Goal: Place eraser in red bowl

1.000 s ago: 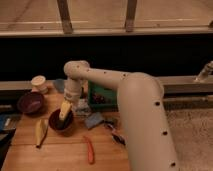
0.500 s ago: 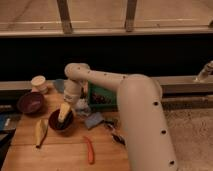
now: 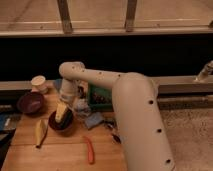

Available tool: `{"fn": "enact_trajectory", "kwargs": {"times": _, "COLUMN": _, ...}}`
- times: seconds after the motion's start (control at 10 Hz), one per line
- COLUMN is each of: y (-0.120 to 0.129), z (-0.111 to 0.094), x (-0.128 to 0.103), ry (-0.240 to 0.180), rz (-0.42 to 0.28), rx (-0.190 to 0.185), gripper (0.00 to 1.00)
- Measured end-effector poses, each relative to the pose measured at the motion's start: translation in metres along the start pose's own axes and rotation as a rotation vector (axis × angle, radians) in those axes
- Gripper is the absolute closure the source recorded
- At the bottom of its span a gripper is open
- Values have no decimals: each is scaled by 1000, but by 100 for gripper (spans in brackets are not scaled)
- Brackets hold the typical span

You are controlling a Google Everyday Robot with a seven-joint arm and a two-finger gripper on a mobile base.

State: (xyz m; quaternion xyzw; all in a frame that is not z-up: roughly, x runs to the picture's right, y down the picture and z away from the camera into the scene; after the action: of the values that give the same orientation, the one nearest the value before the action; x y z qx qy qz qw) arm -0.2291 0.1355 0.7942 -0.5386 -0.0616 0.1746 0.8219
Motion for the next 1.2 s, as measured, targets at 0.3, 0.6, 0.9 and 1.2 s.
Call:
{"fn": "enact_trajectory", "kwargs": {"times": 0.3, "y": 0, "z": 3, "x": 0, "ry": 14, "rz": 10, "rx": 10, "gripper": 39}}
{"fn": "enact_trajectory", "kwargs": {"times": 0.6, "y": 0, "z": 1, "x": 1, "ry": 25, "rz": 26, "rx": 31, "gripper": 72}}
{"fn": "enact_trajectory", "kwargs": {"times": 0.9, "y": 1, "z": -1, "x": 0, "ry": 31, "rz": 30, "rx": 45, "gripper": 90}}
{"fn": "enact_trajectory", "kwargs": {"times": 1.2, "y": -1, "z": -12, "x": -2, "ry": 25, "rz": 30, "rx": 72, "gripper": 90}}
